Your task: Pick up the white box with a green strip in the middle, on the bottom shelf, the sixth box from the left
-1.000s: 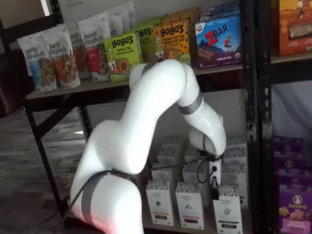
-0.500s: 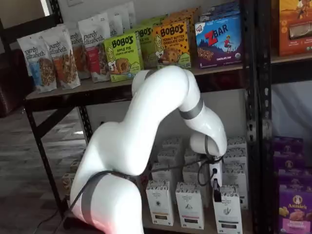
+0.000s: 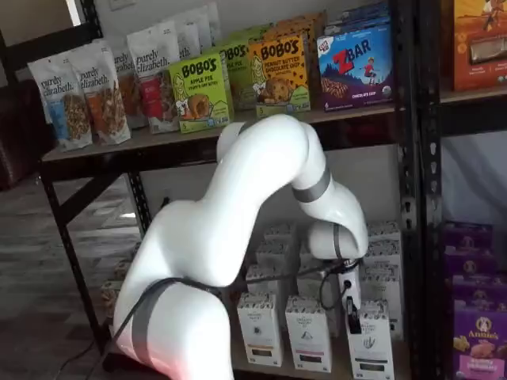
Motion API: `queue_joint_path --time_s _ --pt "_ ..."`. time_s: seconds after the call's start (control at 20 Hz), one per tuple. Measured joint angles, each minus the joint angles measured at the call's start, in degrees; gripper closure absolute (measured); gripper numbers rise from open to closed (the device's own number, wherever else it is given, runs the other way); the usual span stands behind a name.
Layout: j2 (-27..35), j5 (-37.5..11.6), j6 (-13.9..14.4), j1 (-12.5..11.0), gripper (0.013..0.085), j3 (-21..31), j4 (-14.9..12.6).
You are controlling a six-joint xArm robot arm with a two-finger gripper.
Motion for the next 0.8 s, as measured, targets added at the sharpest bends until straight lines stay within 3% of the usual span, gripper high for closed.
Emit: queue_joint_path --time_s 0.2,0.4,0.8 --pt "0.58 -0.20 1.28 -0.06 0.0130 -0.48 -1.50" --pt "0.61 -0.18 1.48 -0.18 0.0250 -0.49 -1.85" --pt "0.14 -0.93 1.48 -0.40 0.0250 0.35 -2.05"
